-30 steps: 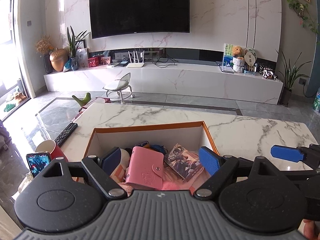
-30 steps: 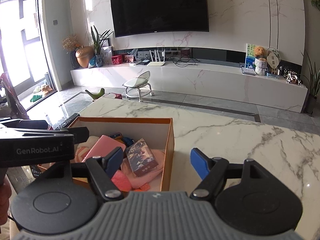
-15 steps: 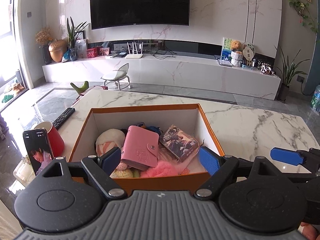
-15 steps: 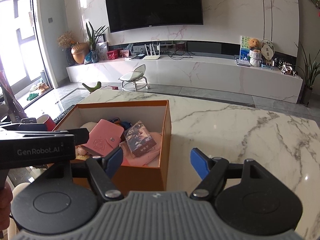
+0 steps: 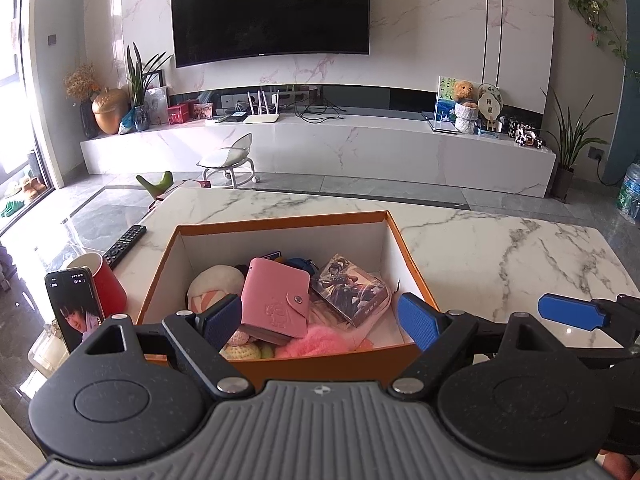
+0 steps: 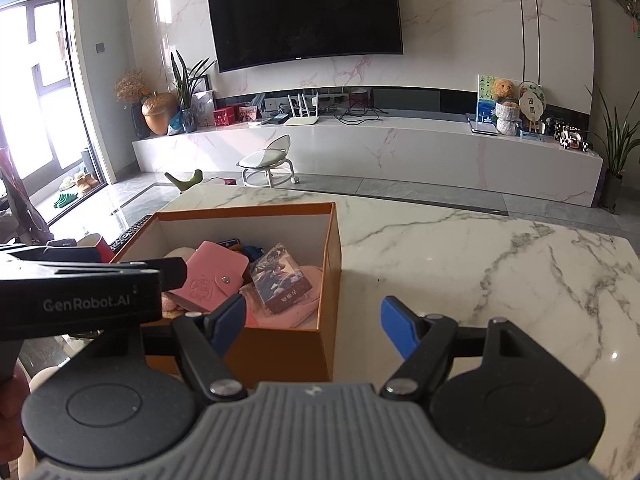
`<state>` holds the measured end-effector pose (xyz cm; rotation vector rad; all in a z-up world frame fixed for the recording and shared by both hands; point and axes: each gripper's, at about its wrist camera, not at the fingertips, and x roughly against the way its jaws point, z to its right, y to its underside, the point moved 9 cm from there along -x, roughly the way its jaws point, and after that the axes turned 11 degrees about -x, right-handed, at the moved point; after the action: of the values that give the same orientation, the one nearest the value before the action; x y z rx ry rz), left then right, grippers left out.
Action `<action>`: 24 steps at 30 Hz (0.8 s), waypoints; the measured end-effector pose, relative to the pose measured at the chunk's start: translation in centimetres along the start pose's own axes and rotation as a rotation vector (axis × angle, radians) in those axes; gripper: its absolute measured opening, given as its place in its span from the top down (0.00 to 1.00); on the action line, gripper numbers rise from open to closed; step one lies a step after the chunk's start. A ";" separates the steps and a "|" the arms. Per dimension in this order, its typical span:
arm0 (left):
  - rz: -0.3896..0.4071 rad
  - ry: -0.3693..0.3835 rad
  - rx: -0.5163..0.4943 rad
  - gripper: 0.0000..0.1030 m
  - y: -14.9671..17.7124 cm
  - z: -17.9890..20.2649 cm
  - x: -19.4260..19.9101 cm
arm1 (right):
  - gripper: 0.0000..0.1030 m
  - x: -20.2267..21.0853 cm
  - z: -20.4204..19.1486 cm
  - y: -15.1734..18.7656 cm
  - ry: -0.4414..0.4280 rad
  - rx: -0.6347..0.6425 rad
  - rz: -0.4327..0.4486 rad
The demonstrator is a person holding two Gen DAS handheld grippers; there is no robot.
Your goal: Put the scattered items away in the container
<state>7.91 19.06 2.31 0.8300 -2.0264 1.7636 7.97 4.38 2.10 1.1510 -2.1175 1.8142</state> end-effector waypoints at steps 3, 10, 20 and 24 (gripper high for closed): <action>-0.003 0.004 0.001 0.02 -0.1 0.0 -0.1 | 0.26 0.0 0.0 -0.2 -0.002 -0.004 0.003; -0.011 0.010 0.003 0.02 -0.3 0.0 -0.2 | 0.26 -0.1 -0.1 -0.5 -0.010 -0.001 0.007; -0.015 0.020 -0.004 0.02 -0.8 0.1 -0.6 | 0.26 -0.4 0.1 -1.0 -0.003 -0.009 0.014; -0.020 0.019 -0.010 0.02 -0.6 0.2 -0.8 | 0.26 -0.6 0.2 -0.8 -0.006 -0.015 0.009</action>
<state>8.91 18.95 2.28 0.8251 -2.0061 1.7431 8.95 4.45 2.38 1.1463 -2.1391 1.7975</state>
